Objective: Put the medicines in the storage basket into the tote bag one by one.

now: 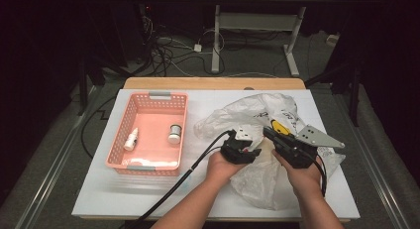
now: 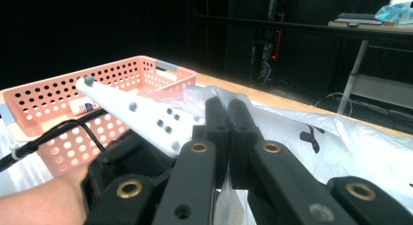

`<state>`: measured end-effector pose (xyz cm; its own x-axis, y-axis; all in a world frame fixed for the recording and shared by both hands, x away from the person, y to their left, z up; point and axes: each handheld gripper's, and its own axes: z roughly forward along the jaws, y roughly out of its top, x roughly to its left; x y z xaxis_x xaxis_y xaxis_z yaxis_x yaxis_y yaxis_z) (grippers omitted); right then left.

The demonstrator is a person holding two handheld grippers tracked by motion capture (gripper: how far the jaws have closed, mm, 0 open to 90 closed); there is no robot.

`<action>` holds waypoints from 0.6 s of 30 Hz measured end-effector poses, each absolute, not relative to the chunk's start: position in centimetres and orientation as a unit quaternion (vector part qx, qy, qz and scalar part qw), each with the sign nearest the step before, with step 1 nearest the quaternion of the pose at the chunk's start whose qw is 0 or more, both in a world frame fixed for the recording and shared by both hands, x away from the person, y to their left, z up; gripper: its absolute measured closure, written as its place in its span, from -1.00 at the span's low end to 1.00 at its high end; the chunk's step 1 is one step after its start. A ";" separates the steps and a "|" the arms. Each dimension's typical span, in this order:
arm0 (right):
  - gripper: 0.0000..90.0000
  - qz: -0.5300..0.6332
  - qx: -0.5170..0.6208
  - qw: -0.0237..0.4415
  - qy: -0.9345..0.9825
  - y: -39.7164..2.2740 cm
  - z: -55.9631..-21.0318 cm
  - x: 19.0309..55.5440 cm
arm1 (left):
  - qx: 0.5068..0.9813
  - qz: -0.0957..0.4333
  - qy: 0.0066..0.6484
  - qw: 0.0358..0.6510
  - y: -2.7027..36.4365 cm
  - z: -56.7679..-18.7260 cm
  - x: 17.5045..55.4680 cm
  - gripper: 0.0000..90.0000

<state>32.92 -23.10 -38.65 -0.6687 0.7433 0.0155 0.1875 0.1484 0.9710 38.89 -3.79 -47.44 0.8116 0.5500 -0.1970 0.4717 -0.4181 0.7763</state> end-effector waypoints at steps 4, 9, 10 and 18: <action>1.00 0.566 0.324 0.246 0.717 -23.0 -38.6 32.9 | 0.836 0.037 0.306 0.455 -2.6 -47.4 38.4 -0.03; 1.00 0.563 0.323 0.245 0.721 -23.0 -38.7 32.9 | 0.837 0.034 0.296 0.459 -1.3 -47.0 37.2 -0.11; 1.00 0.563 0.323 0.245 0.721 -23.0 -38.7 32.9 | 0.837 0.031 0.296 0.459 -1.0 -47.0 37.1 -0.11; 1.00 0.562 0.322 0.249 0.720 -23.1 -38.7 32.9 | 0.836 0.019 0.294 0.463 0.4 -46.4 35.4 -0.44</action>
<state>32.88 -23.09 -38.67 -0.6691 0.7432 0.0031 0.1840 0.1616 0.9695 35.40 0.43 -46.40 0.8270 0.5085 -0.2400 0.4736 -0.3998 0.7848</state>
